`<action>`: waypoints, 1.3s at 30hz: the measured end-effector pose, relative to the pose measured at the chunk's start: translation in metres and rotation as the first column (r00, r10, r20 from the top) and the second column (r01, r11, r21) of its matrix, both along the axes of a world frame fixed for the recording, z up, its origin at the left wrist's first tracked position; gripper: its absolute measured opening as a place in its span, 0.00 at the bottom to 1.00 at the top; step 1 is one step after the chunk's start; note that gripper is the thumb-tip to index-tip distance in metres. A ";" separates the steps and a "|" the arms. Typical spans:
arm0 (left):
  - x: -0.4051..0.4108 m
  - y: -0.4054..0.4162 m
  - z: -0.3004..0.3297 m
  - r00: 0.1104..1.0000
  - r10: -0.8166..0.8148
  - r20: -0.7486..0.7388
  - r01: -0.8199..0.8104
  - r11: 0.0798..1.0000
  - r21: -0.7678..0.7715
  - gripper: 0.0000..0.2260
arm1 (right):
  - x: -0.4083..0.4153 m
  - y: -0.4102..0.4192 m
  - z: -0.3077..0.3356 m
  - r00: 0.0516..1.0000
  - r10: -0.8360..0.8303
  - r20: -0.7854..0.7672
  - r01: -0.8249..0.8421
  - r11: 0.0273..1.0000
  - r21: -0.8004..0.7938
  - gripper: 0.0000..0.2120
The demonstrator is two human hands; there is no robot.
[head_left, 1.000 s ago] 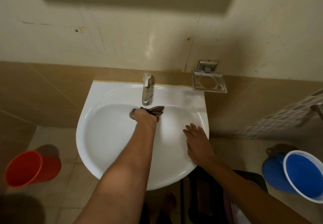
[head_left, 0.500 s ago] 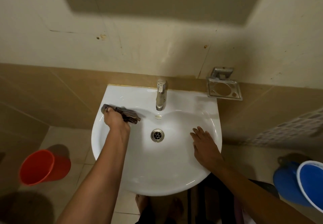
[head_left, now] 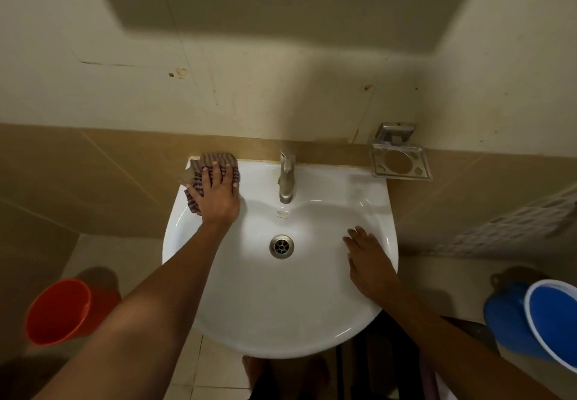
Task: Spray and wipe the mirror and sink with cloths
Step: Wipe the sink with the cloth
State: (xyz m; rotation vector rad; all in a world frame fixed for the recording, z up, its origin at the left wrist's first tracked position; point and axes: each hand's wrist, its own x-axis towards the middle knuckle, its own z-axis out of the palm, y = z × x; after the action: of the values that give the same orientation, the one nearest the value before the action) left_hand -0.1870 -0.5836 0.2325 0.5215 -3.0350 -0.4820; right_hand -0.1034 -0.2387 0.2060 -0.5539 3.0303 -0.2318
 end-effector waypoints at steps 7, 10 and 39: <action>0.019 0.052 -0.008 0.951 -0.308 -0.015 0.307 0.951 -0.044 0.22 | 0.005 0.010 0.010 0.999 0.020 -0.027 -0.019 0.999 0.026 0.24; 0.024 0.065 -0.011 0.935 -0.352 -0.043 0.351 0.936 -0.029 0.23 | 0.008 0.015 0.014 0.999 0.029 -0.035 -0.028 1.000 0.010 0.25; 0.068 0.285 -0.020 0.792 -0.590 -0.157 0.579 0.643 0.501 0.22 | 0.021 0.078 0.052 0.921 -0.340 0.192 0.390 0.789 -0.475 0.15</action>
State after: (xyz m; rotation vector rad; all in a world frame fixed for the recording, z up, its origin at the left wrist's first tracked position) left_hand -0.1194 -0.2989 0.2127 -0.5257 -2.9921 -1.3652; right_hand -0.0822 -0.1611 0.2583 0.0533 2.9336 -1.0628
